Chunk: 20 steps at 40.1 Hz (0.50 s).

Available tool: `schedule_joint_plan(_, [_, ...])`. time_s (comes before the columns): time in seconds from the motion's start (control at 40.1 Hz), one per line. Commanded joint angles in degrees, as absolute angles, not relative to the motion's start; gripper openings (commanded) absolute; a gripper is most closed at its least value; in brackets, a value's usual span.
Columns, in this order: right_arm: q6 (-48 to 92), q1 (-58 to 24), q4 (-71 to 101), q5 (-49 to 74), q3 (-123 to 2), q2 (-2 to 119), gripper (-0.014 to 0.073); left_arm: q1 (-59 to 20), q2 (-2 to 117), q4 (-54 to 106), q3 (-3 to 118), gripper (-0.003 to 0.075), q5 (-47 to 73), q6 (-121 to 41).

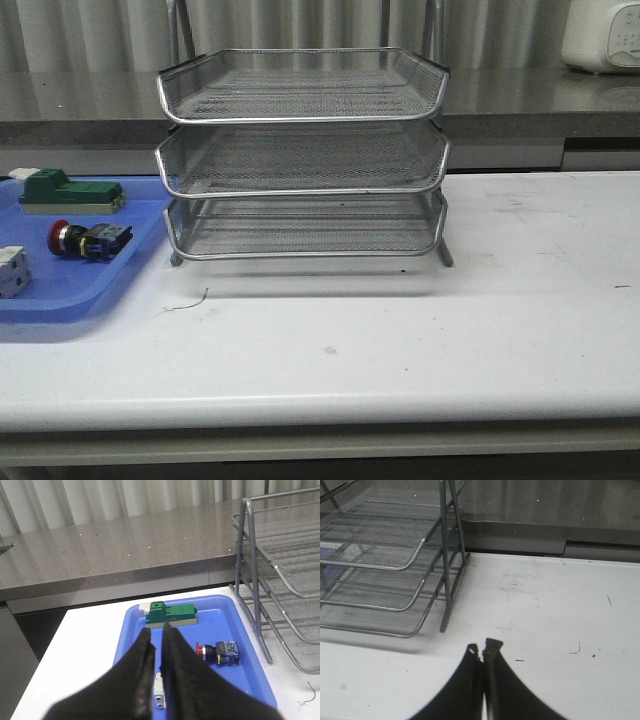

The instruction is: Place button on rack with both arms

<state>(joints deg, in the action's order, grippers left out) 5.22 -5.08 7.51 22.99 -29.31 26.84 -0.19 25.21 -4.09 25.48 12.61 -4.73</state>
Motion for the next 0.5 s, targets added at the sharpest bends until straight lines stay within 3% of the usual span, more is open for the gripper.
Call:
schedule_joint_plan(0.0, [5.6,-4.7,7.5,19.0,-31.5,27.5,0.0099,-0.1,25.8,-4.2,27.6,0.0225,8.4,-4.5])
schedule_joint_plan(0.149, [5.6,-4.7,7.5,18.9,-31.5,27.5,0.0468,-0.1,25.8,-4.2,27.5,0.0613,9.5,-4.5])
schedule_joint_plan(0.224, [5.6,-4.7,7.5,18.8,-31.5,27.5,0.0575,-0.1,25.8,-4.1,27.4,0.0706,9.5,-4.5])
schedule_joint_plan(0.299, [5.6,-4.7,7.5,19.0,-31.5,27.5,0.0615,-0.1,25.8,-4.1,27.4,0.0689,9.5,-4.5])
schedule_joint_plan(0.473, [5.6,-4.7,12.9,19.2,-32.2,32.3,0.061,-0.1,25.9,-4.1,27.4,0.0631,9.5,-4.5])
